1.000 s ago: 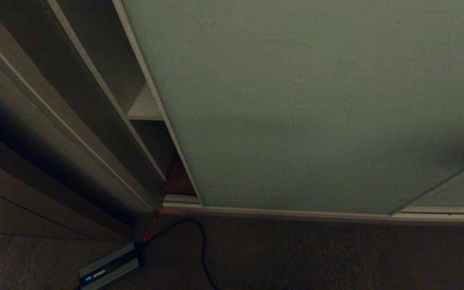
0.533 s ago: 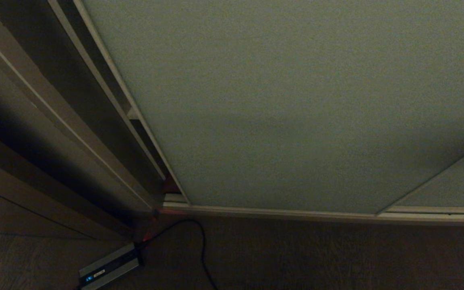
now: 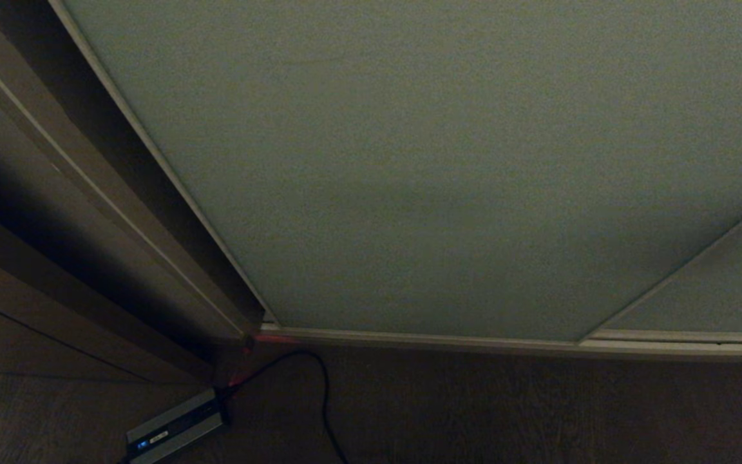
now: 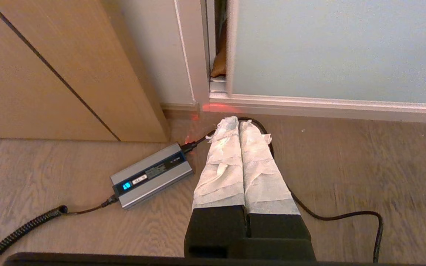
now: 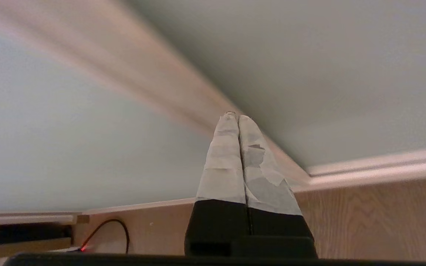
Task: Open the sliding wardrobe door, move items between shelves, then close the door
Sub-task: Close the door
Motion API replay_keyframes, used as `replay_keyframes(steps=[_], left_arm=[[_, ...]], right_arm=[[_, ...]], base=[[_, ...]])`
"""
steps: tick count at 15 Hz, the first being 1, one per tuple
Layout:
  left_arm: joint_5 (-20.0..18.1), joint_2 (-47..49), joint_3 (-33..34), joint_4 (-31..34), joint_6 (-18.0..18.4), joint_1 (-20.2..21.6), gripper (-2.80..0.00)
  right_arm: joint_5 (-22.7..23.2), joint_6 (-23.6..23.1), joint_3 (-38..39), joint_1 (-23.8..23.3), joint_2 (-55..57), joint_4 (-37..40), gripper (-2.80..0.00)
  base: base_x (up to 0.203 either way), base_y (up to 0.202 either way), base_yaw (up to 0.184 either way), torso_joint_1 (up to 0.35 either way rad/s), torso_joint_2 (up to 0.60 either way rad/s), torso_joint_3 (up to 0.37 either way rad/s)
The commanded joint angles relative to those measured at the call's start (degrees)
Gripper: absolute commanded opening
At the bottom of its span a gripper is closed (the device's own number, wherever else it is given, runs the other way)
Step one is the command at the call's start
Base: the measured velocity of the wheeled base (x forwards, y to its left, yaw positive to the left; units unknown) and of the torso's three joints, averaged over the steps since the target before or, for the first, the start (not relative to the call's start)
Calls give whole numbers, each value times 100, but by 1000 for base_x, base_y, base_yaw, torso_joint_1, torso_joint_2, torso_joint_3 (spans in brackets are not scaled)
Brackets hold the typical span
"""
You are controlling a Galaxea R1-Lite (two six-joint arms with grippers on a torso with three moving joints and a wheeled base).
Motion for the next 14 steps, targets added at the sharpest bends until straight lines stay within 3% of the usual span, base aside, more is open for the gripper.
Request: replay_keyframes(steps=[1, 3, 4, 6, 9, 12, 14], left_arm=[[0, -2, 1, 0, 0, 0, -280], [0, -2, 1, 0, 0, 0, -280], [0, -2, 1, 0, 0, 0, -280], [0, -2, 1, 0, 0, 0, -280], [0, -2, 1, 0, 0, 0, -280], [0, -2, 1, 0, 0, 0, -280], [0, -2, 1, 0, 0, 0, -280]], right_arm=[[1, 3, -25, -173, -107, 143, -280], [-189, -22, -84, -615, -182, 462, -280], [-520, -43, -39, -744, -373, 670, -280], [-944, -215, 56, -940, -900, 1588, -280], [-1248, -1015, 509, -1035, -1988, 3010, -280], [-1675, -1671, 1460, -633, -3243, 3544, -280], [-2156, -1822, 2197, 166, -4005, 3519, -280]], base=[[0, 0, 0, 0, 0, 0], [0, 0, 0, 0, 0, 0], [0, 0, 0, 0, 0, 0], [0, 0, 0, 0, 0, 0], [0, 0, 0, 0, 0, 0], [0, 0, 0, 0, 0, 0], [0, 0, 0, 0, 0, 0]])
